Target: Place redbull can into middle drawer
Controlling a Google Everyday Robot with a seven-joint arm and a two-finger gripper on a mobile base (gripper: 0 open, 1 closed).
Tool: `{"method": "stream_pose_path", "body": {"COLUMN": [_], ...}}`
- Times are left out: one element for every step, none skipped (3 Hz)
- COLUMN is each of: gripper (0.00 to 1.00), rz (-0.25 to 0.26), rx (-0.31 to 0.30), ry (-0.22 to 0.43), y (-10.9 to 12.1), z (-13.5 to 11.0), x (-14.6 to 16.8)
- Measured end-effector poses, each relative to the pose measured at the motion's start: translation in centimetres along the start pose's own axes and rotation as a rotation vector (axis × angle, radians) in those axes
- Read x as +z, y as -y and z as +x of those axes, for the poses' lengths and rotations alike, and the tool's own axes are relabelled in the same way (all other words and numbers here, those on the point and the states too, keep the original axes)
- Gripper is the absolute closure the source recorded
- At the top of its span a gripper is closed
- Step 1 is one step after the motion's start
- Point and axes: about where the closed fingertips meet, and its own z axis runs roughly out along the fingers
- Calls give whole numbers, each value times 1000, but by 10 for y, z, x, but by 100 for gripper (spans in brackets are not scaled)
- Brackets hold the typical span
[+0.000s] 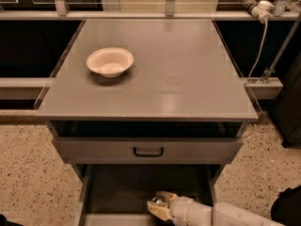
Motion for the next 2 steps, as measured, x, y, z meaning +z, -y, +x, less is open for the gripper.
{"method": "stream_pose_path", "body": {"gripper": [12,0], "rz": [0,0], "rx": [0,0], "ry": [0,0], "y": [0,0], "z": [0,0], "x": [0,0]}}
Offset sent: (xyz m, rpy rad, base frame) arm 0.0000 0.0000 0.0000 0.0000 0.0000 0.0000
